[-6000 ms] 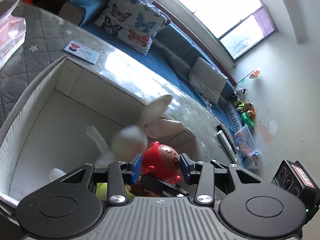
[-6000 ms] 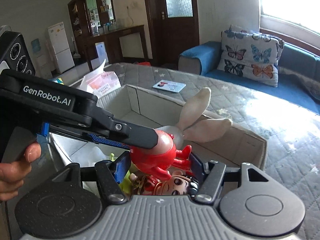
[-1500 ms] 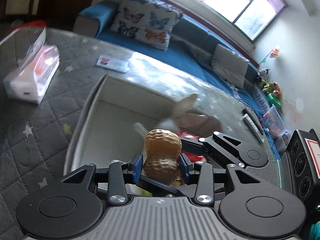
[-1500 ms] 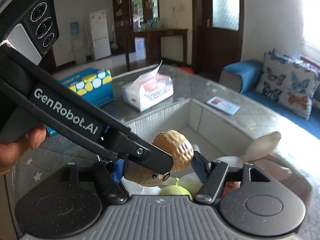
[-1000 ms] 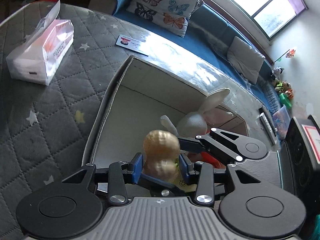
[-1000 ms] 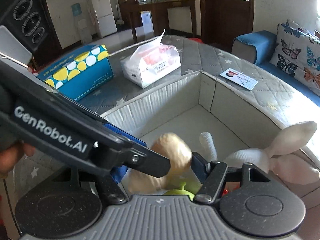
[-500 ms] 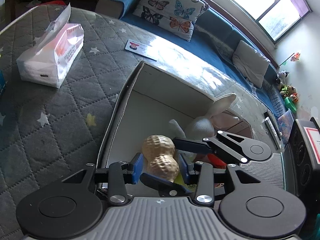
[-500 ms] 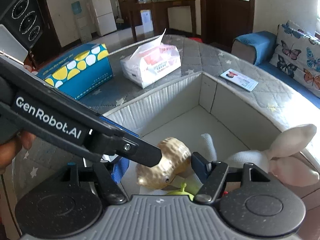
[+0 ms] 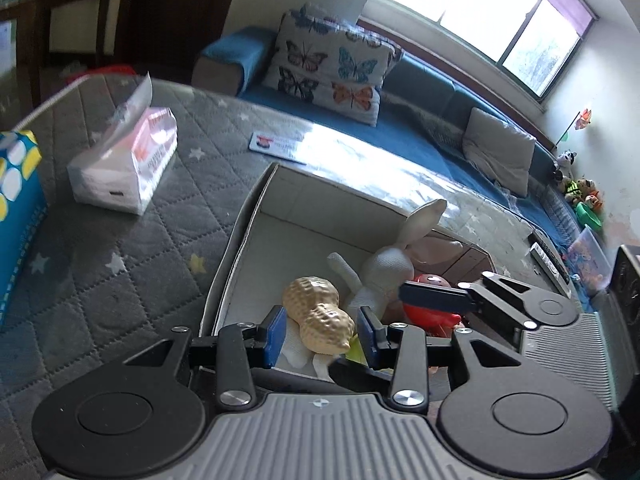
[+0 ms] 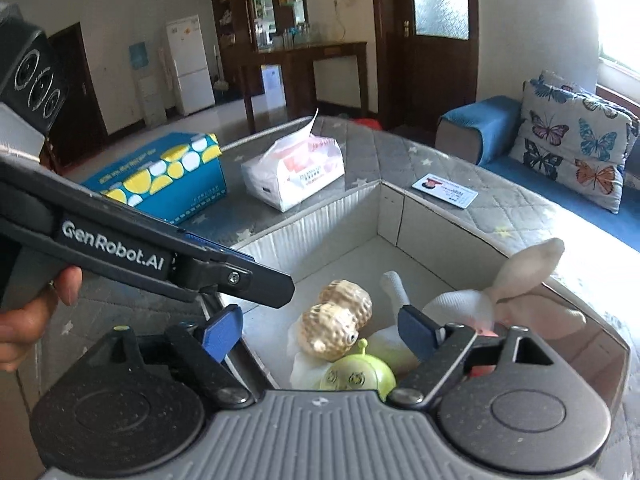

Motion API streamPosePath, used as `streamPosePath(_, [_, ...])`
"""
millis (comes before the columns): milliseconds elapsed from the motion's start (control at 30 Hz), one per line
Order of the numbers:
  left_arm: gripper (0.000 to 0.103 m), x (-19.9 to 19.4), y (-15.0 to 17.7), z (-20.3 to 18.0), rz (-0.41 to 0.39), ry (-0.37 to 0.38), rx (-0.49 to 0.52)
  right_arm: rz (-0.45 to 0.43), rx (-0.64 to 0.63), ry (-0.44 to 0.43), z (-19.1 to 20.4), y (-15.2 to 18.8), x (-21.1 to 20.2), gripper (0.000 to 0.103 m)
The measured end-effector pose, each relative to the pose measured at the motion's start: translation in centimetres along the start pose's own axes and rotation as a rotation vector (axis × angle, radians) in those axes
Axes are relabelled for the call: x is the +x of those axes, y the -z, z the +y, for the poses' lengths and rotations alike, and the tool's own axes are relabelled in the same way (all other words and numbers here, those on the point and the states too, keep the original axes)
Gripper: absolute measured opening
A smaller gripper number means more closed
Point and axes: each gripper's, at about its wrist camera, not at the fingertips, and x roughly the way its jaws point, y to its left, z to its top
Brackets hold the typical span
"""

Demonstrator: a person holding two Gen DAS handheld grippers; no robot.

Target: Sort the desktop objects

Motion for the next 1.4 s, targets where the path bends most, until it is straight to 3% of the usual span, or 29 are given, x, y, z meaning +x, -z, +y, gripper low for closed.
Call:
streamPosePath(267, [0.042,-2.3,2.7,-2.5,-0.104,-0.051,0.101,-0.062,0.024,0.039,0.9,2.0,-3.3,0.103])
streamPosePath(400, [0.042,-2.9,3.9,-3.1,-0.120,-0.049,0.111,-0.085,0.020,0.078,1.6,3.2,-4.7,0.103])
streamPosePath(733, [0.042,-4.3,7.4,-4.7,-0.214,-0.173,0.207,-0.104,0.017,0.158,3.7,6.7,-6.6,0.103])
streamPosePath(933, [0.042,-4.5,9.0,-5.3,-0.227,-0.203,0.233,-0.132,0.074,0.159,3.9,8.1,-7.5,0.103])
streamPosePath(1400, [0.042,-4.3,11.6,-7.0,-0.219,-0.271,0.296,-0.110,0.165,0.189,4.0,10.9,-8.2,0.103])
